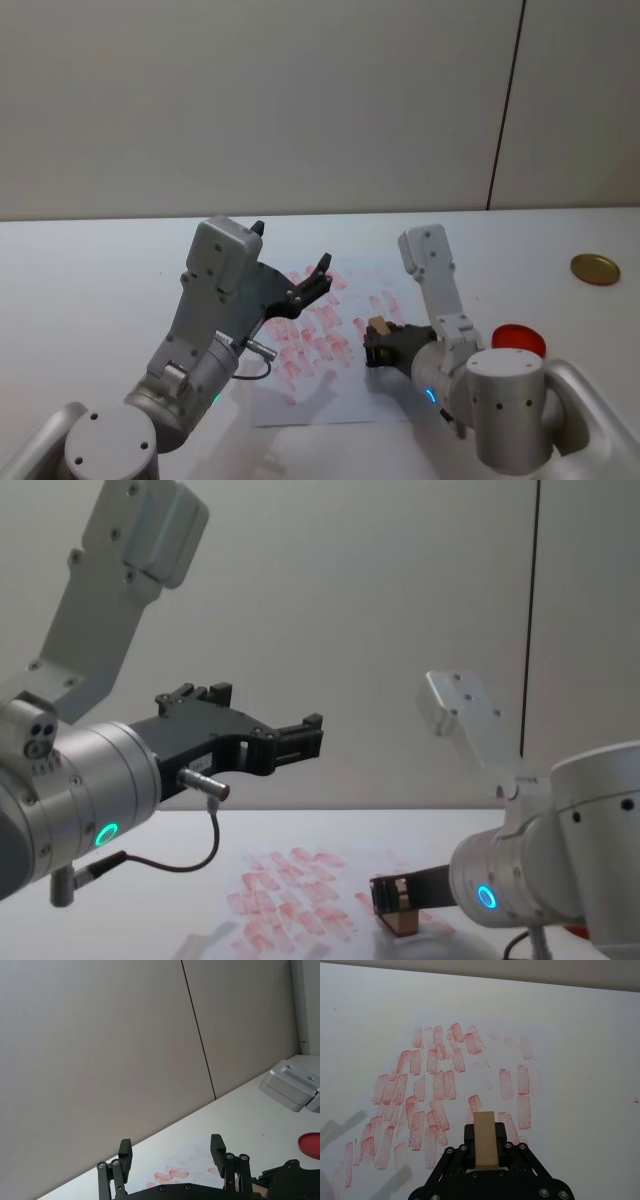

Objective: Use the one hand to pick up the stamp and affix it onto the A4 paper.

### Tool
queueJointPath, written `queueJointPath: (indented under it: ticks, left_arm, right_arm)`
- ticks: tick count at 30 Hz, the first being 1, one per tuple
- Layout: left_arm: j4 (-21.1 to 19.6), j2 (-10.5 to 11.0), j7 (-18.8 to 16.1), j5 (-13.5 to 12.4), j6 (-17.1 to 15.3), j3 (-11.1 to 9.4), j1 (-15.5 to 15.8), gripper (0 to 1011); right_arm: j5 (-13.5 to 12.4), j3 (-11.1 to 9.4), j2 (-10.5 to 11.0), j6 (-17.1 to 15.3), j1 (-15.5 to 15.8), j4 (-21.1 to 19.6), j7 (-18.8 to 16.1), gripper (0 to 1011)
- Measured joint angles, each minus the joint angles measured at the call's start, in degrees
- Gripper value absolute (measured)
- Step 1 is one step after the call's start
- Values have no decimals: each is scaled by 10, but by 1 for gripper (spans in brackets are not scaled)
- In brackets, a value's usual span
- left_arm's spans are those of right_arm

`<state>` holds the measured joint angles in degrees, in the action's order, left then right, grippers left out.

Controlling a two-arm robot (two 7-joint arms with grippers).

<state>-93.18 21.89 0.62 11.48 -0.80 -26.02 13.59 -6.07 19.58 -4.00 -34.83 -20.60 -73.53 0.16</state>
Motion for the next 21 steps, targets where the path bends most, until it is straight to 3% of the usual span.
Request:
queueJointPath:
  ticks: [12,21]
  left_arm:
    - [0,0,0,0,0,0,0,993]
    - [0,0,0,0,0,0,0,993]
  right_arm:
    - [8,1,-7,-10,-8,20,1,219]
    - [15,2,-6,-5,-2,7,4,218]
